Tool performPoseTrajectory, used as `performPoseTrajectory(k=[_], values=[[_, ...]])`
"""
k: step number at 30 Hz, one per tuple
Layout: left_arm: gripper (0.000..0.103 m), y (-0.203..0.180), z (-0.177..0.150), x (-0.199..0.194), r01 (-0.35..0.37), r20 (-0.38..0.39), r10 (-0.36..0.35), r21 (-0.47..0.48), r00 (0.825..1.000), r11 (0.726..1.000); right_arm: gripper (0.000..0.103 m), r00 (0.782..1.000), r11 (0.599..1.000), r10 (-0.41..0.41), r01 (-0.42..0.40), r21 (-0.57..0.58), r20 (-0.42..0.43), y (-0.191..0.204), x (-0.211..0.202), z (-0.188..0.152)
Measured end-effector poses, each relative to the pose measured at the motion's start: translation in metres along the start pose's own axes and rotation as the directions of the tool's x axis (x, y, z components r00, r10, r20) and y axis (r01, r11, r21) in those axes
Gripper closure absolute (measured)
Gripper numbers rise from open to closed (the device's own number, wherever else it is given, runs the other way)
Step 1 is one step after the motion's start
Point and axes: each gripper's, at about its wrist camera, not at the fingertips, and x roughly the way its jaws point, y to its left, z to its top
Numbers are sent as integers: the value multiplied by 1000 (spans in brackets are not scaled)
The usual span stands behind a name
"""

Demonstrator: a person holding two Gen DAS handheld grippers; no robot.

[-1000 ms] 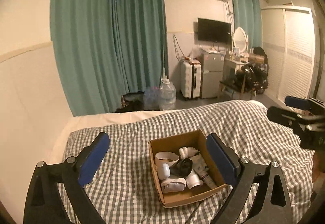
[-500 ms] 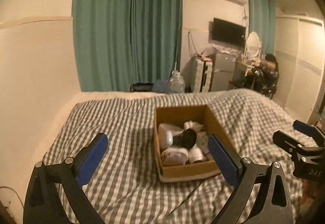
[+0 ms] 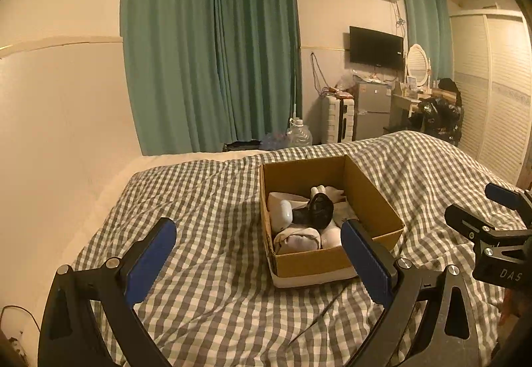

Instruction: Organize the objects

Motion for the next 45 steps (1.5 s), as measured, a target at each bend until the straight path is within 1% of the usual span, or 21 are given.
performPoseTrajectory(k=[4,9,21,28,32,42,45], values=[[1,2,-2,0,-16,4,16,-16,1000,1000,2,1000,1000,9,-9,11,-6,-1,2,-1],[1,7,-7,1,-10,2,10,-48,1000,999,2,1000,1000,2,-2,3,-9,-1,2,-2],[1,4,-5,-1,18,5,-18,-47,1000,999,2,1000,1000,-8,8,-22,8,6,0,-3],[1,0,-9,1,35,-2,-36,-42,999,999,2,1000,1000,-3,2,-17,-6,6,4,-6],[1,-1,-10,3,25,-11,-25,-38,1000,999,2,1000,1000,-4,4,-18,-5,6,3,-9],[0,-3,-9,1,13,1,-13,-26,1000,1000,2,1000,1000,3,-3,-12,1,5,3,-8],[0,0,-8,0,12,5,-12,-32,1000,999,2,1000,1000,7,-7,-13,-10,6,5,-9]])
